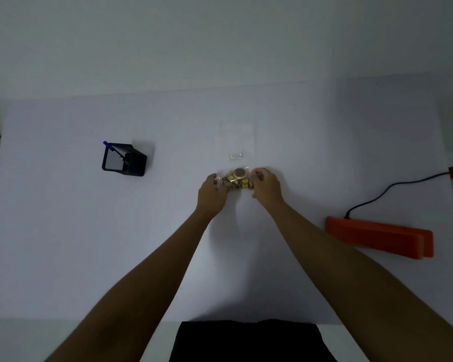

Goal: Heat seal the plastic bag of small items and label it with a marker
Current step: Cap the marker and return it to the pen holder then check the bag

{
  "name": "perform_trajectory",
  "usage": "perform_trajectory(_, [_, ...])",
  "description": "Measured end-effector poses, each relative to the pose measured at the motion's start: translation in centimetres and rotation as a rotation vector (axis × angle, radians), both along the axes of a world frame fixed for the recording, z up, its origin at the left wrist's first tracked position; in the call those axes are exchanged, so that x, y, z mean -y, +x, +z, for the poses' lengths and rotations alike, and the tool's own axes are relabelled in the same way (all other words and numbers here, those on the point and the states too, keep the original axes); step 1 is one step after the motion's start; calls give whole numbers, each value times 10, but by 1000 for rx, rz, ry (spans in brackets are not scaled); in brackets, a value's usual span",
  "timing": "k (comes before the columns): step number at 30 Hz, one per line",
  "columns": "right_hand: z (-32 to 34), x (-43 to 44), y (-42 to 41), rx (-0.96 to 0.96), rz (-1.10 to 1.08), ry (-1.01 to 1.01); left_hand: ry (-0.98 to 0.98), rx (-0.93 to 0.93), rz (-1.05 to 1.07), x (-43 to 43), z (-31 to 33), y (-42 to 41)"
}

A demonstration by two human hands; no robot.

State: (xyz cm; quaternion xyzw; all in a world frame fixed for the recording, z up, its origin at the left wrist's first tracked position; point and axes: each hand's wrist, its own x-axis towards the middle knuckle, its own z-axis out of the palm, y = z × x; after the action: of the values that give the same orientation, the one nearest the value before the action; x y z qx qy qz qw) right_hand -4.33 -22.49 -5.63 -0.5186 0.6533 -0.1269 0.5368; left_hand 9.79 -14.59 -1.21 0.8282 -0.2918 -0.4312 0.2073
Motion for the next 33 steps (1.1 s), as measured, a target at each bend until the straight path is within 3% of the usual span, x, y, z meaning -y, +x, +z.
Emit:
perform_trajectory(8, [40,-45,-30,53,-97,-83,-151,15,-62,-36,41,-26])
perform_trajectory(17, [104,-130,-142,63,-237,-161,-220,-218,-311,-63,77,-122])
perform_trajectory(26, [101,-156,-291,-78,-503,-122,-72,-248,-500,-36,79,-234])
perform_trajectory(30, [76,-133,-349,-109,-656,-19,59,-260,-403,-23,63,-269])
perform_trajectory(33, [60,-110,-381,-130,-562,53,79,-286,-284,-22,53,-290])
